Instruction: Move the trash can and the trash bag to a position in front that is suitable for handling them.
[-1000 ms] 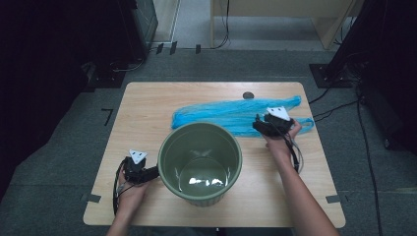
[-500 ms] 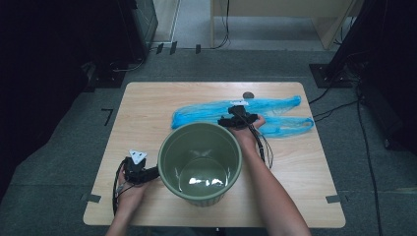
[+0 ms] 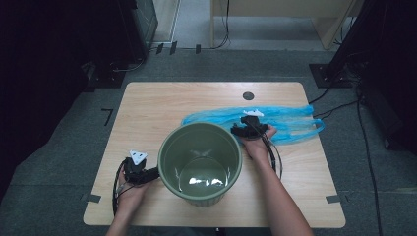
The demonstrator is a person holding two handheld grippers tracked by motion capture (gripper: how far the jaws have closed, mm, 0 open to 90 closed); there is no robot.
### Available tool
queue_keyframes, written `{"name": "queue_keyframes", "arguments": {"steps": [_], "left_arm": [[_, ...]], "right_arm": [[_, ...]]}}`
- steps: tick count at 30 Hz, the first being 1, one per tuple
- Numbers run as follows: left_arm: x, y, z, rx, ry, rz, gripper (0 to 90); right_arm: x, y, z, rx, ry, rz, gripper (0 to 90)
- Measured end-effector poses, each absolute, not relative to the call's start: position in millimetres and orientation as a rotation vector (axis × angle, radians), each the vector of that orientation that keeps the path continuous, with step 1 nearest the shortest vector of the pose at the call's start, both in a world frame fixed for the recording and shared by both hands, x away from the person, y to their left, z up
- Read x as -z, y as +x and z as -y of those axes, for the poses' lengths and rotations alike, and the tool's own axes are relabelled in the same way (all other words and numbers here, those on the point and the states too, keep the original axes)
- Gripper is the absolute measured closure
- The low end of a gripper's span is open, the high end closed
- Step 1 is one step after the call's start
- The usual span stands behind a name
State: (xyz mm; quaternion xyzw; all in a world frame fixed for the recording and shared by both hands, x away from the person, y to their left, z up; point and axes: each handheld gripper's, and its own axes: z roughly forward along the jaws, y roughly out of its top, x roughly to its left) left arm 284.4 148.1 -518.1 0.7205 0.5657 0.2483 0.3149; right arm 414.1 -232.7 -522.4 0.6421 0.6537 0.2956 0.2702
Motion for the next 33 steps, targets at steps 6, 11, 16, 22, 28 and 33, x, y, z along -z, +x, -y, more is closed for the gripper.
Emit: {"name": "queue_keyframes", "arguments": {"steps": [6,11,16,22,28,33], "left_arm": [[518,284,-148,-0.654,1.899,-1.489,17.2],[518,284,-148,-0.654,1.899,-1.489,17.2],[518,284,-148,-0.656,1.899,-1.488,17.3],[518,284,-148,-0.656,1.899,-1.488,17.2],[518,284,-148,-0.656,1.9,-1.488,17.2],[518,284,-148,-0.656,1.9,-1.488,17.2]], "right_arm": [[522,378,255,-0.834,1.707,-1.719,59.6],[521,363,273,-0.863,1.73,-1.7,86.0],[518,353,289,-1.005,1.734,-1.676,90.0],[491,335,301,-1.108,1.628,-1.575,90.0],[450,321,304,-1.247,1.57,-1.512,89.9],[416,310,304,-1.298,1.5,-1.474,89.9]]}}
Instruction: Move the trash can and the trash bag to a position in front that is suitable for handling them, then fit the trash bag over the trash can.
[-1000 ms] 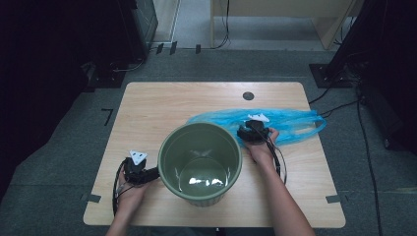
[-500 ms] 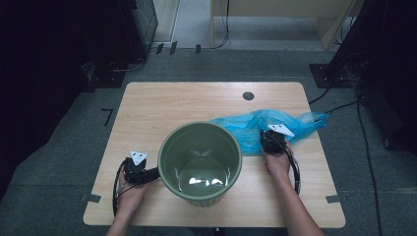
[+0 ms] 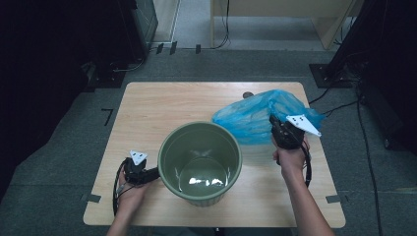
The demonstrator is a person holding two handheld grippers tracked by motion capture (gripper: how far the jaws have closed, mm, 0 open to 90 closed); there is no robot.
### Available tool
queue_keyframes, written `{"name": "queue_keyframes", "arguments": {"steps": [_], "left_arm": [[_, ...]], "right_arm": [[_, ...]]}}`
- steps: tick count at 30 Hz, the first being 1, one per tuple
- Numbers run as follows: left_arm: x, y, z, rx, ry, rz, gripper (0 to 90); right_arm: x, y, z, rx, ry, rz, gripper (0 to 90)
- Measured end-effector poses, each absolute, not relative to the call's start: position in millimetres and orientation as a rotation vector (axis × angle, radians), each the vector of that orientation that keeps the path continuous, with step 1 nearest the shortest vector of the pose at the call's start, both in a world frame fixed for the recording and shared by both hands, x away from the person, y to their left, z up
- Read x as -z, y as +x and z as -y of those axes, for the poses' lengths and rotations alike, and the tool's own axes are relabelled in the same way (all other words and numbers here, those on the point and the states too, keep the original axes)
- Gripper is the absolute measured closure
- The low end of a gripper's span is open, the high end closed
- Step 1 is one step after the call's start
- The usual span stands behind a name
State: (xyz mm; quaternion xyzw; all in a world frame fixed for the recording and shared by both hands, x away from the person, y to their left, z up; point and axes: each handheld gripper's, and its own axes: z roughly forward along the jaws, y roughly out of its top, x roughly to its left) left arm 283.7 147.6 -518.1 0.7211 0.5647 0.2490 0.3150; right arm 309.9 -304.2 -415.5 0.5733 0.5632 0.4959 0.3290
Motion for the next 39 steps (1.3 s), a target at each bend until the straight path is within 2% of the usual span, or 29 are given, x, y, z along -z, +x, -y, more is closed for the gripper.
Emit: {"name": "queue_keyframes", "arguments": {"steps": [5,14,28,39], "left_arm": [[518,284,-148,-0.656,1.899,-1.488,17.2],[518,284,-148,-0.656,1.899,-1.488,17.2],[518,284,-148,-0.657,1.9,-1.488,17.3],[518,284,-147,-0.657,1.899,-1.489,17.2]], "right_arm": [[378,300,305,-1.349,1.411,-1.463,86.5],[330,281,308,-1.365,1.317,-1.421,89.7],[286,241,303,-1.471,1.177,-1.33,89.9],[268,213,301,-1.51,1.091,-1.362,89.9]]}}
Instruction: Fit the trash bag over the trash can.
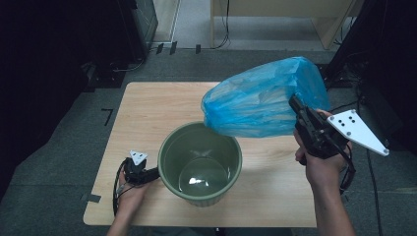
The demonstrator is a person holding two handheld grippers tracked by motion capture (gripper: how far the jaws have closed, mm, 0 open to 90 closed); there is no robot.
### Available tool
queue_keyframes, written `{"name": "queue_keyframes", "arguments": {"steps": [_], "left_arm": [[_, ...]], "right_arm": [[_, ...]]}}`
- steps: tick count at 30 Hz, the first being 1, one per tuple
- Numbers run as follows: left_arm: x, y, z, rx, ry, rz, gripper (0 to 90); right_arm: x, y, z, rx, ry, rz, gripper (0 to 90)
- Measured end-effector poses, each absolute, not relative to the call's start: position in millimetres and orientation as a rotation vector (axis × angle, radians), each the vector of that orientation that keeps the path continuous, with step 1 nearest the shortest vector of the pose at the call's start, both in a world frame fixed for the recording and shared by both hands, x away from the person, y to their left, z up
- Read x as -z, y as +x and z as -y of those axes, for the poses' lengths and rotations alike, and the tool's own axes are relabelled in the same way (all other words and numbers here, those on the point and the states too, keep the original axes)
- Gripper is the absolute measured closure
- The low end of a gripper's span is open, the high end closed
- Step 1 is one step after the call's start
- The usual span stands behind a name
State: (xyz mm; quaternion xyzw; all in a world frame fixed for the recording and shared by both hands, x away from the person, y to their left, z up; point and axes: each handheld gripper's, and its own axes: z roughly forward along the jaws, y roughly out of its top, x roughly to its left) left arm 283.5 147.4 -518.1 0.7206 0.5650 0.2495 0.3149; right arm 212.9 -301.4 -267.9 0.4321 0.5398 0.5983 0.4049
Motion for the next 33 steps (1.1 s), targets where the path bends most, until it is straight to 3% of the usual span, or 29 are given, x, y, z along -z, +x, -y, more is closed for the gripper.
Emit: {"name": "queue_keyframes", "arguments": {"steps": [13,27,31,33], "left_arm": [[518,284,-147,-0.657,1.9,-1.49,17.2],[518,284,-147,-0.656,1.899,-1.491,17.2],[518,284,-148,-0.65,1.891,-1.494,17.2],[518,284,-149,-0.664,1.877,-1.519,17.2]], "right_arm": [[275,197,294,-1.544,0.997,-1.531,89.9],[304,212,239,-1.453,0.866,-1.744,89.4],[310,217,222,-1.438,0.832,-1.794,82.4],[313,220,214,-1.446,0.815,-1.812,72.2]]}}
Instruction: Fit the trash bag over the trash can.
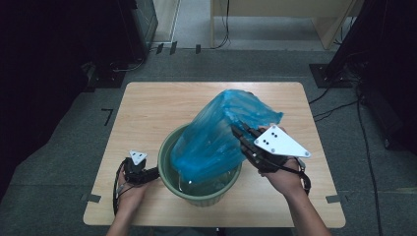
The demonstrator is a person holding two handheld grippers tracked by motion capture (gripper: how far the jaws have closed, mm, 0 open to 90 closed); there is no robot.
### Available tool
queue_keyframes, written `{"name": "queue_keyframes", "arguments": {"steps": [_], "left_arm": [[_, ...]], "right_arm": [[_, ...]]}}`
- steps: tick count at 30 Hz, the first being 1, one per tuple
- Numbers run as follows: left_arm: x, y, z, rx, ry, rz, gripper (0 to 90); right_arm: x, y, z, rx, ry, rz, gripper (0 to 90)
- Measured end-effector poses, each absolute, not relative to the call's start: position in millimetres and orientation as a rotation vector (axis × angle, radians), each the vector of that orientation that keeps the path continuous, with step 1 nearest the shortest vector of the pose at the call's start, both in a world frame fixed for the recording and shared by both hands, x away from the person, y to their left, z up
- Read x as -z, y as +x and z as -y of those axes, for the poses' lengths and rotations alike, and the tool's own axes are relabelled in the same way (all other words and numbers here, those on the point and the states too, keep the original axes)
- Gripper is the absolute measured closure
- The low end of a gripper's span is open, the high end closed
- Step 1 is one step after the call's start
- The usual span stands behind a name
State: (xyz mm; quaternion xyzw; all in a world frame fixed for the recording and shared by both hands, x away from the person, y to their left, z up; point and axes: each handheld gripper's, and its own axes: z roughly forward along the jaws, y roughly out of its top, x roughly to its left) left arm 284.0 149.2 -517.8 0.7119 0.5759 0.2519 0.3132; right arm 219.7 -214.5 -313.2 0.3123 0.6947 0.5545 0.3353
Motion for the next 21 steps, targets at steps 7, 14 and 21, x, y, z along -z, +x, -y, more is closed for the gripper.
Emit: {"name": "queue_keyframes", "arguments": {"steps": [7,14,21], "left_arm": [[510,284,-160,-0.625,1.736,-1.57,17.2],[479,275,-161,-0.655,1.61,-1.513,17.5],[468,271,-163,-0.688,1.575,-1.493,17.6]], "right_arm": [[320,220,192,-1.517,0.696,-1.79,50.0],[322,221,189,-1.511,0.72,-1.774,47.2],[332,217,225,-1.5,0.867,-1.687,46.9]]}}
